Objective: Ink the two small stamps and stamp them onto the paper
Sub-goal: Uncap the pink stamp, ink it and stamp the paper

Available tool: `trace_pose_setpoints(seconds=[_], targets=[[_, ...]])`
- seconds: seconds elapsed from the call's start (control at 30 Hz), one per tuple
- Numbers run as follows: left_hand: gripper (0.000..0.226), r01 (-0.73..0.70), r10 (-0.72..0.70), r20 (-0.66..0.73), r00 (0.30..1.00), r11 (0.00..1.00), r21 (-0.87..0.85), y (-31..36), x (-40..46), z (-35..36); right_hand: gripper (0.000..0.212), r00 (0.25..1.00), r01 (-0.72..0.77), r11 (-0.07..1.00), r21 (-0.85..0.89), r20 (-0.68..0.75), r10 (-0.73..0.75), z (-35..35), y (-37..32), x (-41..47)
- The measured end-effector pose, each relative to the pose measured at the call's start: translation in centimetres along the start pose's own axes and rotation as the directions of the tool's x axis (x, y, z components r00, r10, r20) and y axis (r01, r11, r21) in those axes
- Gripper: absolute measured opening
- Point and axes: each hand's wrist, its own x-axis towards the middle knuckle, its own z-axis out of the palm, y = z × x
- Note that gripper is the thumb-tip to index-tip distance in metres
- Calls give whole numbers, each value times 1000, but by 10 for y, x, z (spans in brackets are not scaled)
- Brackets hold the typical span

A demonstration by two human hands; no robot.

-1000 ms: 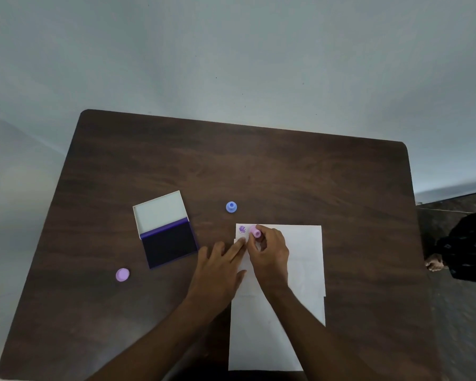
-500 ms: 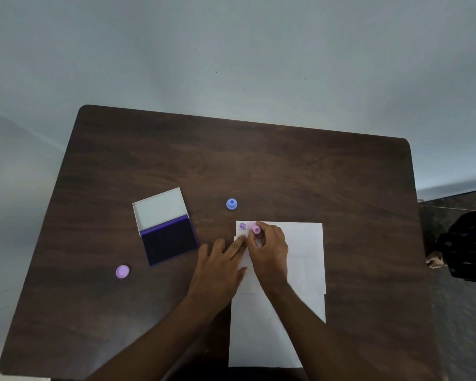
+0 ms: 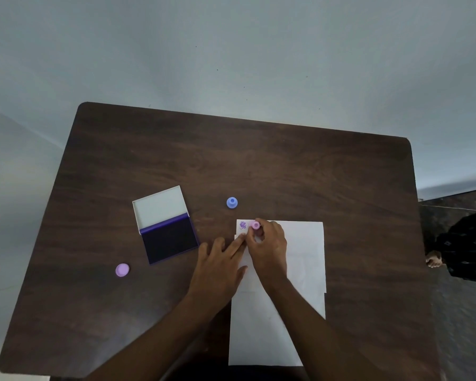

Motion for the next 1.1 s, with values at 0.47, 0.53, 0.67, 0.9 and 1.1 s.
trace_pose_setpoints(seconds=[0.47,0.53,0.67,0.9,1.1], targets=[[66,21,-21,4,1000,1000,0,2,1,2,40,998,-60,998,20,20,59,0,4,7],[66,29,-29,8,1000,1000,-3,2,1,3,40,998,-57,998,21,17,57,2,5,7],[66,24,-24,7,1000,1000,-4,2,1,3,40,999,-46,999,19,6,45,2,7,7],[67,29,-29,12,1000,1000,-12,1,1,3,42,999,-47,998,32,13,47,3,9,7],[66,30,-31,-14,999,999,-16,1,0,4,40,999,-45,998,34,12,45,3,9,7]])
